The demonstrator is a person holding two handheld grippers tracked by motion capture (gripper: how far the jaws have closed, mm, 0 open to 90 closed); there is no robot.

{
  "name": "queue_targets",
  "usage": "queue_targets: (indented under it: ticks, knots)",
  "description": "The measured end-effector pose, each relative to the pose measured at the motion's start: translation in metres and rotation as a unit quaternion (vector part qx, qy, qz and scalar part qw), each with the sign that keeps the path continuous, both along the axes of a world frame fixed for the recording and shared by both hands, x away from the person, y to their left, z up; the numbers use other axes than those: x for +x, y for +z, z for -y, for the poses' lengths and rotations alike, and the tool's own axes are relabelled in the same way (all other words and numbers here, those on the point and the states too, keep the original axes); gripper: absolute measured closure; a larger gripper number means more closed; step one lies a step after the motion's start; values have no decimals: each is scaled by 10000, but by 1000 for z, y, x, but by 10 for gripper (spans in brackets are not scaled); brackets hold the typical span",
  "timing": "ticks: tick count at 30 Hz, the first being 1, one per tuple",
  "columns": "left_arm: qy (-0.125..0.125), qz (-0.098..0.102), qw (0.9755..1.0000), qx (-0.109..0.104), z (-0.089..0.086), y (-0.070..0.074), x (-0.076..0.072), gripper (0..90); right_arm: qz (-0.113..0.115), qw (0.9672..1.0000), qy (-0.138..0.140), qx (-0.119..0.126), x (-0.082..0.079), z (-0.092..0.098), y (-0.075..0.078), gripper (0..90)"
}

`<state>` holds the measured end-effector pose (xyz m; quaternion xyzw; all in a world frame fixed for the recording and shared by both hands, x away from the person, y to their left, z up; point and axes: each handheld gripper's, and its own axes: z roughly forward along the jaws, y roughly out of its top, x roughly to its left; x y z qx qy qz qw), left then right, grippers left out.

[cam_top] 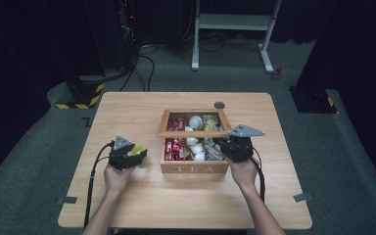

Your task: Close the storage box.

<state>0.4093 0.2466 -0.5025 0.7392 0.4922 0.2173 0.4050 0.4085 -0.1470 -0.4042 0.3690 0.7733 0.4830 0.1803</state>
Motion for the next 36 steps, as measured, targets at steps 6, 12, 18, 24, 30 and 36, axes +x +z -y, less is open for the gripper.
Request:
queue_targets:
  ticks: [6,12,18,24,30,36]
  knots:
    - [-52,-14,10000,28,2,-1,0,370,11,10000,10,-39,-1,0,-3,897]
    - [-44,-5,10000,-36,0,0,0,324,9,10000,17,-60,-2,0,-4,897]
    - [-13,145,9998,-141,-5,9,-5,299,-6,10000,20,-44,-2,0,-5,897]
    - [51,291,9991,-307,-15,18,-10,288,-44,10000,31,-58,-3,1,-6,897]
    - [179,483,9983,-265,-27,26,-18,291,-82,10000,36,-27,-5,1,-10,897]
    - [387,500,9976,-268,-42,24,-24,294,-83,10000,38,-9,-7,3,-12,897]
